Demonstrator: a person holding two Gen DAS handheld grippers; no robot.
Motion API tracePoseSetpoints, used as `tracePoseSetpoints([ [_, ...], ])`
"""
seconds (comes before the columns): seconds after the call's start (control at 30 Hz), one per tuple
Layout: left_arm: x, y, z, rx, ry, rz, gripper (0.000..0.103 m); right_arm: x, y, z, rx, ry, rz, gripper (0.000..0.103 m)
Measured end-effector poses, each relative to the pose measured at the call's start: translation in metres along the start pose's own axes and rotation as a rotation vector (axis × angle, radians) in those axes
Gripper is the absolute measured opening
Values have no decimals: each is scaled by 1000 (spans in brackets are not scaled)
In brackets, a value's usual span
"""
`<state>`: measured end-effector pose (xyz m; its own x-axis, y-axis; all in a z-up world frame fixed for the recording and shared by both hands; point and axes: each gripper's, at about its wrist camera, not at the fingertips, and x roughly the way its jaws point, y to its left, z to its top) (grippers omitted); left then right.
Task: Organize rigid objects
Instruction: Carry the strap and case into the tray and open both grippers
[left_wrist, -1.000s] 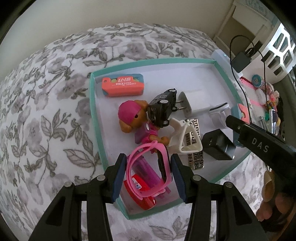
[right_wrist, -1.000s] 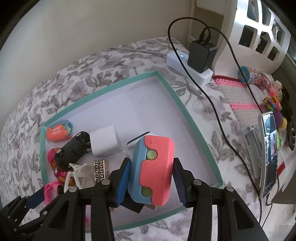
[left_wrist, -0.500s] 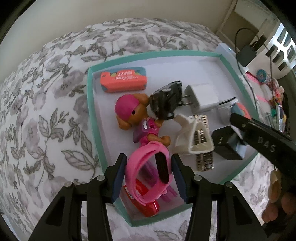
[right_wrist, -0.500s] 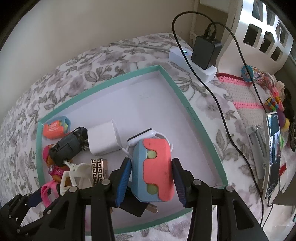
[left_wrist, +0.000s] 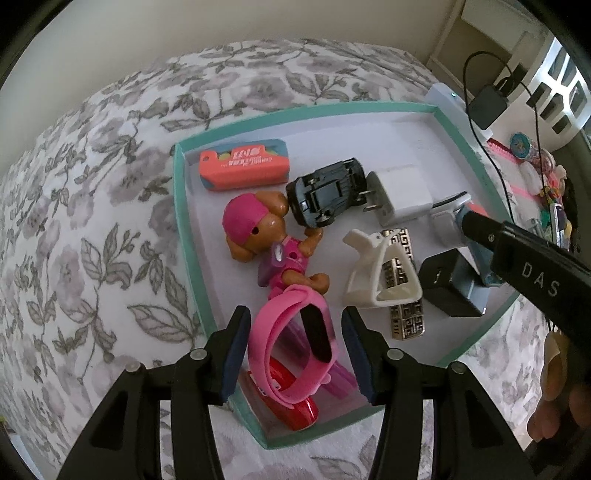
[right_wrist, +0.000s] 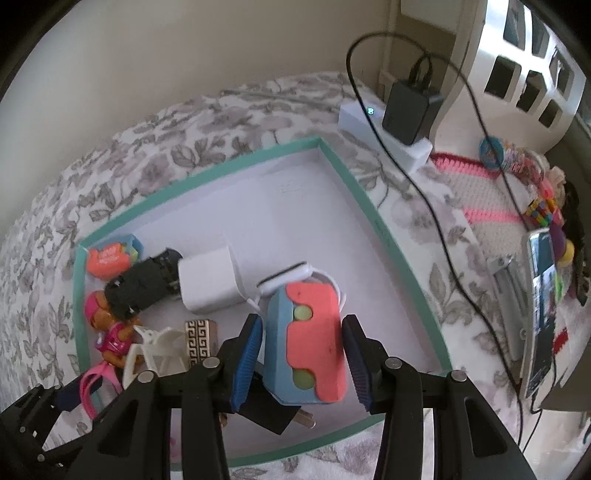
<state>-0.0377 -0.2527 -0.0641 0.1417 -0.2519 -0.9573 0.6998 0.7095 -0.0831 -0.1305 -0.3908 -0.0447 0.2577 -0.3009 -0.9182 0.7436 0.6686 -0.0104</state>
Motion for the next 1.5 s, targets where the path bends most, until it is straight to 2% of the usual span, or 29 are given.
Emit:
tracePoseSetpoints([
  [0.23, -20, 1, 4, 0, -40, -10, 64, -21, 8, 3, -21, -69, 16, 48],
  [0.4, -33, 8, 6, -25, -72, -29, 64, -29, 10, 4, -23, -98, 31, 48],
  [0.53, -42, 22, 9, -81, -102, -24, 64, -31, 11, 4, -23, -104, 39, 48],
  [0.73, -53, 58, 10, -202, -142, 50, 64, -29, 16, 4, -40, -93, 51, 48],
  [0.9, -55, 86, 9, -285, -153, 82, 65, -28, 32, 0, -89, -85, 71, 49],
  [0.93, -55, 90, 8, -299, -152, 94, 65, -28, 37, -1, -105, -85, 71, 50],
  [1.03, -54, 102, 7, -329, -150, 129, 66, -30, 46, -4, -134, -91, 71, 65],
  [1.1, -54, 110, 6, -349, -152, 150, 67, -31, 50, -4, -142, -98, 73, 67],
  [1.13, -54, 113, 5, -355, -152, 159, 71, -32, 52, -4, -146, -101, 76, 68],
  [1.17, -53, 117, 5, -359, -154, 168, 81, -33, 53, -4, -150, -105, 77, 71],
  [1.23, -55, 122, 4, -370, -166, 184, 88, -33, 56, -4, -157, -110, 74, 74],
  [1.3, -57, 124, 4, -374, -176, 190, 88, -34, 58, -5, -161, -117, 79, 75],
  [1.37, -59, 126, 4, -374, -185, 196, 88, -34, 60, -5, -164, -121, 82, 84],
  [1.43, -59, 128, 3, -373, -189, 210, 89, -36, 63, -5, -170, -132, 78, 88],
  [1.5, -59, 130, 3, -372, -191, 218, 90, -36, 65, -6, -178, -139, 74, 88],
])
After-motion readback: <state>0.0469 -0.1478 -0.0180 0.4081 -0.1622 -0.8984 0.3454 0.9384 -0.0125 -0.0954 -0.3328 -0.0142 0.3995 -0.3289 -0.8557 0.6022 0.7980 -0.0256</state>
